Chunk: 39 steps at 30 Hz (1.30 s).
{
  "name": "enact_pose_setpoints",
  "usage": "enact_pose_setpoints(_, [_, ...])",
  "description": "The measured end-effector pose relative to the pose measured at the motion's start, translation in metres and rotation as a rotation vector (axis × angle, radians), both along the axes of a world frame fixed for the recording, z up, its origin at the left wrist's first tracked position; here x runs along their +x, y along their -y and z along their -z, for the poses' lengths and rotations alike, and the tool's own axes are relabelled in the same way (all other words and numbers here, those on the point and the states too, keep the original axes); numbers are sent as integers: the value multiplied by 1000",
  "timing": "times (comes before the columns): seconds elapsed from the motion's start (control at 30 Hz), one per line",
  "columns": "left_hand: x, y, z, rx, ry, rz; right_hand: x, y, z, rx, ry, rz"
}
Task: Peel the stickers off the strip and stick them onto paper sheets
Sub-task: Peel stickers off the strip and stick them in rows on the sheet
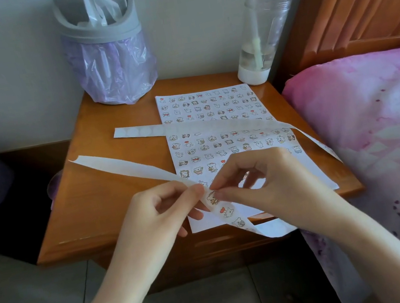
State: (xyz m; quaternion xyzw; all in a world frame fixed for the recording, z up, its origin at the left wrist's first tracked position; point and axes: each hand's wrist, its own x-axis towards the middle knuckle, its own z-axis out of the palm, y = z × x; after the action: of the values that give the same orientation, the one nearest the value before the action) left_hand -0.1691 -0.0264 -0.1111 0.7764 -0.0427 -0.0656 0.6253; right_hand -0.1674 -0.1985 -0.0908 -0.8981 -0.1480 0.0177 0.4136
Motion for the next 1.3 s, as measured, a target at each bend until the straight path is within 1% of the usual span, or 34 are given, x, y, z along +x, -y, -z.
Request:
enact_pose_setpoints(0.2, [1, 0, 1, 6, -13, -10, 0, -1, 3, -30, 76, 4])
enact_pose_setpoints(0.53, [1, 0, 0, -8, -37, -25, 1, -1, 6, -67, 200, -48])
enact_pose_setpoints(0.83, [0, 1, 0, 4, -36, -29, 1, -1, 7, -87, 190, -66])
enact_pose_setpoints(0.97, [0, 1, 1, 25, -26, -33, 1, 1, 4, -73, 122, -81])
enact_pose_setpoints(1.07, [0, 0, 1, 29, -24, -40, 0, 9, -7, 31, 8, -134])
enact_pose_setpoints(1.13, [0, 0, 2, 31, -25, -41, 2, 19, -18, 135, -58, -114])
enact_pose_setpoints(1.2, [0, 0, 2, 46, -19, -34, 7, 38, -25, 180, -110, -11])
enact_pose_setpoints(1.3, [-2, 0, 2, 61, 0, -22, 18, 71, -23, 124, -182, 236])
